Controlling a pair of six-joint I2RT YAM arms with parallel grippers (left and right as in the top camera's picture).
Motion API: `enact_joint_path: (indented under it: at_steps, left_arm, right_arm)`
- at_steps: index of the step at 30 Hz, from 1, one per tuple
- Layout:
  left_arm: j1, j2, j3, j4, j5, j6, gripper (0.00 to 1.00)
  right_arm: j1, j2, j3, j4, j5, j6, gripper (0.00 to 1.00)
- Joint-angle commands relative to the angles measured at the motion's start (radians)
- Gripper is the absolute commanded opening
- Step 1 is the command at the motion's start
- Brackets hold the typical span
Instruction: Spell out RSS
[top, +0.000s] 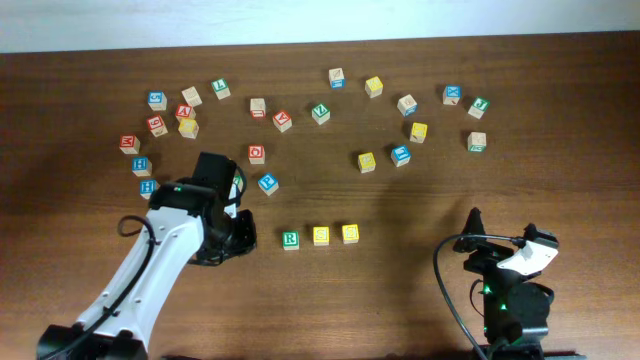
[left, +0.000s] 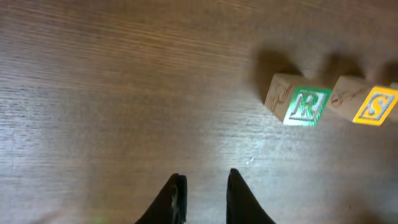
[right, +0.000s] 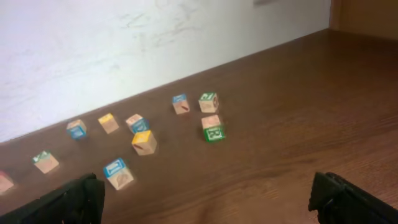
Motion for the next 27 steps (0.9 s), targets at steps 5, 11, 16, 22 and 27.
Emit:
enact_joint_path:
  at_steps: [5,11,16,22,27]
  left_arm:
    - [-0.065,0.034,-0.065,0.103,0.013,-0.014,0.16]
    - [-0.141,0.039,-0.066,0.255,-0.002,-0.069,0.04]
    - [-0.141,0.039,-0.066,0.255,-0.074,-0.069,0.00]
    - [-0.141,0.039,-0.066,0.251,-0.073,-0.069,0.00]
    - [-0.141,0.055,-0.066,0.243,-0.073,-0.069,0.00]
  right_arm:
    - [-0.005,-0.005,-0.005,0.064,-0.855,0.394,0.98]
    - [-0.006,0.010,0.187,0.196,-0.897,0.393,0.98]
    - [-0.006,0.314,0.725,-0.472,-0.814,0.010,0.98]
    - [0.004,0.732,1.064,-1.029,-0.698,-0.129,0.98]
    - [0.226,1.164,1.146,-1.176,-0.486,-0.174,0.98]
